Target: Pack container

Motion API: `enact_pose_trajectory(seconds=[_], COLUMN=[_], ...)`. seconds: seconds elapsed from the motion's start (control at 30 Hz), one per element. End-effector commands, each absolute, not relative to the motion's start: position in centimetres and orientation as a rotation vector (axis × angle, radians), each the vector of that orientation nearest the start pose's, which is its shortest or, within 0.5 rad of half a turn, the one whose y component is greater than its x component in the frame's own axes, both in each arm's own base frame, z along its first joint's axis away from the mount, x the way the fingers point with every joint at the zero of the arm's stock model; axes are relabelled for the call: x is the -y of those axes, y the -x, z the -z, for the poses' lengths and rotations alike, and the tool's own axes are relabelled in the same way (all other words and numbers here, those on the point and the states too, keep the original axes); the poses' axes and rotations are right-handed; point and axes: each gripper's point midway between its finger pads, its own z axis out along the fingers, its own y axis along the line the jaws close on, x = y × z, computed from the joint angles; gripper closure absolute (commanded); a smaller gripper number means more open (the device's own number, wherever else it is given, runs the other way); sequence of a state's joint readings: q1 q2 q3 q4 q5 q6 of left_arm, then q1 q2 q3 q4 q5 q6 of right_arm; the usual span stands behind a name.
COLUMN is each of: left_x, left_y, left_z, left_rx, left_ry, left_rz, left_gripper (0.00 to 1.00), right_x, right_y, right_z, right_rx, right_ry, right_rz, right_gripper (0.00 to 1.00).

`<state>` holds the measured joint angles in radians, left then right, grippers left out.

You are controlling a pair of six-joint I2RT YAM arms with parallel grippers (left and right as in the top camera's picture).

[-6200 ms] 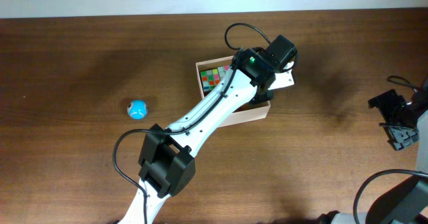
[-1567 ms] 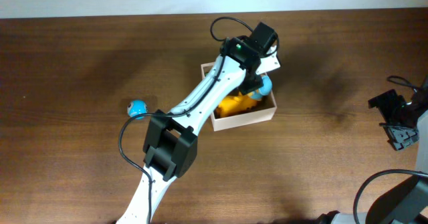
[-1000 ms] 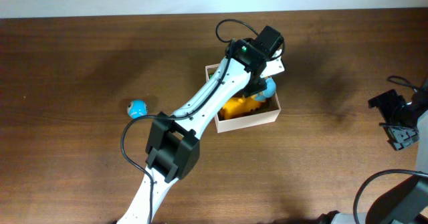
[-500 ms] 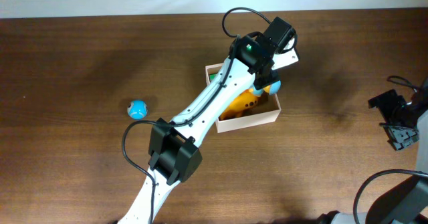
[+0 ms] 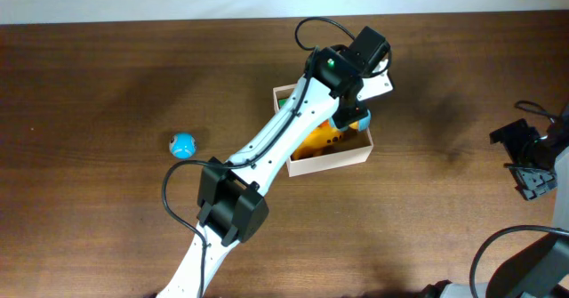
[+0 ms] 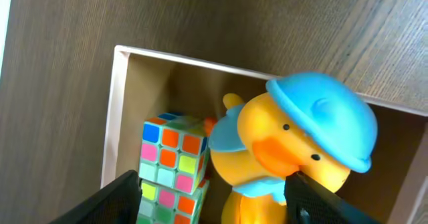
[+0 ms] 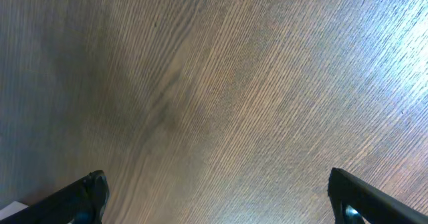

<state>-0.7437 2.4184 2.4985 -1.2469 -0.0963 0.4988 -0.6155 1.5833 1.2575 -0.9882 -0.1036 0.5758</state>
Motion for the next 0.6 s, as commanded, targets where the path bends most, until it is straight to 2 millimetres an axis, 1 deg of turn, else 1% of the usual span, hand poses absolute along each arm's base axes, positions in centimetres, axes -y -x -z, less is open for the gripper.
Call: enact_pose_trajectory(seconds=[0.0,0.13,0.37,0.47,0.57], left_x=[37.1,36.9,37.4,37.9,38.3], left_y=[-41.5,-41.9,-42.1,-42.4,-42.8], left_z=[-15.1,-16.3,-19.4,-19.8,-19.6], left_rx=[-2.220,-2.202,-2.158,-2.136,-2.125], left_ry=[-1.552,-1.528,-1.469,-1.454,-1.445], left_rz=[-0.027,-0.057,-0.036,-0.029,-0.016], left_gripper=[0.29,0.29,0.29,0.29,0.29], right_x=[17.9,17.9,17.9,17.9,17.9], right_y=[-28.5,-28.5,-28.5,-28.5,-28.5], right_z=[-11.8,-11.8,-11.8,-11.8,-11.8], right_rx=[-2.400,-2.400,-2.400,-2.400,-2.400], right_ry=[-1.597,-1.597,-1.597,-1.597,-1.597], right_rz=[-0.143,-0.143,-0.143,-0.143,-0.143], right_gripper=[0.01,0.01,0.01,0.01,0.01])
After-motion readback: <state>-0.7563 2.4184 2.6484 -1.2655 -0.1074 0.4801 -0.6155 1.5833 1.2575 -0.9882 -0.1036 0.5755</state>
